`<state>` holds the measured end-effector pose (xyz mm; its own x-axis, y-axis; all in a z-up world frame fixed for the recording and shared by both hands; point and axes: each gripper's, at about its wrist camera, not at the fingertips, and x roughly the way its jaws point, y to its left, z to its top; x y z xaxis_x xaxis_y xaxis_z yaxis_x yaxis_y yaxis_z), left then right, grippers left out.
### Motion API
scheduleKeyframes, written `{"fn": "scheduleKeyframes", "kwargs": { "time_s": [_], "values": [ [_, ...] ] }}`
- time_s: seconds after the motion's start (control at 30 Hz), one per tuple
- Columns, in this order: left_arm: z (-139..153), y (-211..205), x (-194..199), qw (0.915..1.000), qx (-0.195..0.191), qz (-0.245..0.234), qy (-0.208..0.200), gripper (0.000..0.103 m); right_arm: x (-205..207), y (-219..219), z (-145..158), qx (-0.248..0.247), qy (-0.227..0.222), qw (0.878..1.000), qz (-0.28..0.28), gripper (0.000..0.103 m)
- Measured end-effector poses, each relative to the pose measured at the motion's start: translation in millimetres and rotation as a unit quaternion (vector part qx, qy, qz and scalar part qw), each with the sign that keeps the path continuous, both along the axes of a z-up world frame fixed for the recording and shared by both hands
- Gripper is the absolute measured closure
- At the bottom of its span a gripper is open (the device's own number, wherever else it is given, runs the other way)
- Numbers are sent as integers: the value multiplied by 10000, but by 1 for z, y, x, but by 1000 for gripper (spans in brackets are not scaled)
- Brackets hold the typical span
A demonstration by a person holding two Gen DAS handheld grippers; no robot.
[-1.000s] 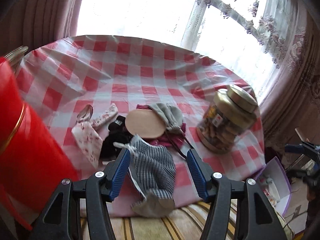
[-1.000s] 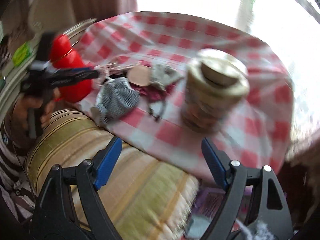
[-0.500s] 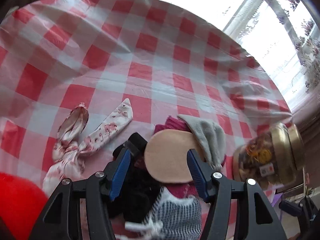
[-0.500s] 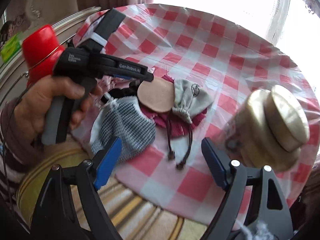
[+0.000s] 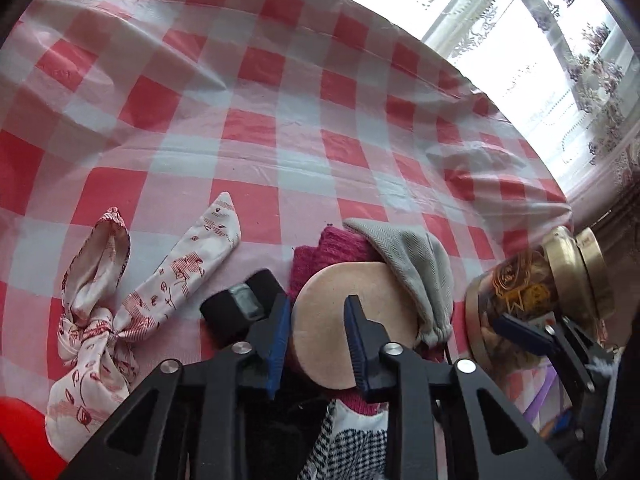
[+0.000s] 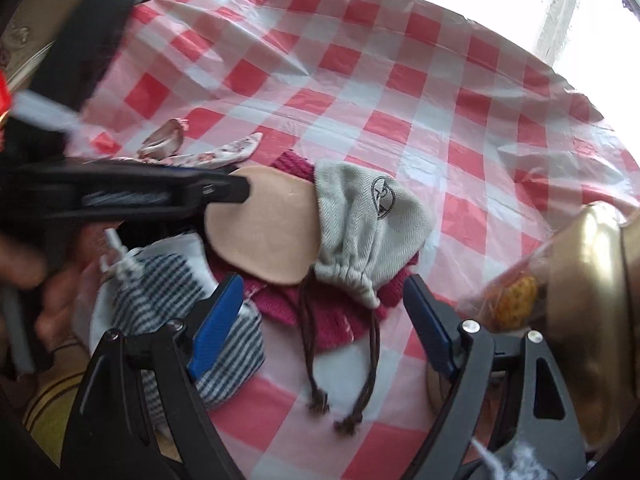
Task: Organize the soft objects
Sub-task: 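Reach back to the table and grasp the beige round pad with the left tool, then grasp the grey drawstring pouch by its neck with the right tool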
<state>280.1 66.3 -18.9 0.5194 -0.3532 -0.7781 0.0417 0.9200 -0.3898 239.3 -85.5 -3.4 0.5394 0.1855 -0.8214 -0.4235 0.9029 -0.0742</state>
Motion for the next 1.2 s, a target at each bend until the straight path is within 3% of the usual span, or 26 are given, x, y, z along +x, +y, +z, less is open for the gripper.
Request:
{"fn": "scheduleKeyframes", "kwargs": {
  "time_s": [0.27, 0.47, 0.5, 0.53, 0.57, 0.7, 0.97, 1.2],
  "values": [
    [3, 4, -22, 9971, -704, -296, 25, 77, 14, 6, -14, -155, 3, 9999, -23, 20],
    [-7, -6, -20, 9958, -721, -525, 192, 77, 21, 6, -18, -72, 50, 9999, -92, 20],
    [-8, -9, -19, 9959, -687, -544, 211, 80, 22, 7, -18, -75, 47, 9999, -98, 20],
    [-10, -9, -18, 9959, -673, -565, 227, 91, 22, 7, -19, -66, 47, 9999, -104, 20],
    [-10, -9, -19, 9958, -687, -561, 214, 92, 23, 5, -18, 60, 51, 9999, -121, 20],
    [-3, 1, -24, 9941, -954, -508, 32, 92, 26, 4, -18, 163, 94, 9997, -146, 21],
    [-11, 4, -21, 9928, -1082, -513, 74, 95, 28, 4, -17, 126, 117, 9997, -179, 23],
    [21, 13, -35, 9949, -792, -101, -618, 96, 33, -4, -17, 288, 201, 9988, -353, 34]
  ]
}}
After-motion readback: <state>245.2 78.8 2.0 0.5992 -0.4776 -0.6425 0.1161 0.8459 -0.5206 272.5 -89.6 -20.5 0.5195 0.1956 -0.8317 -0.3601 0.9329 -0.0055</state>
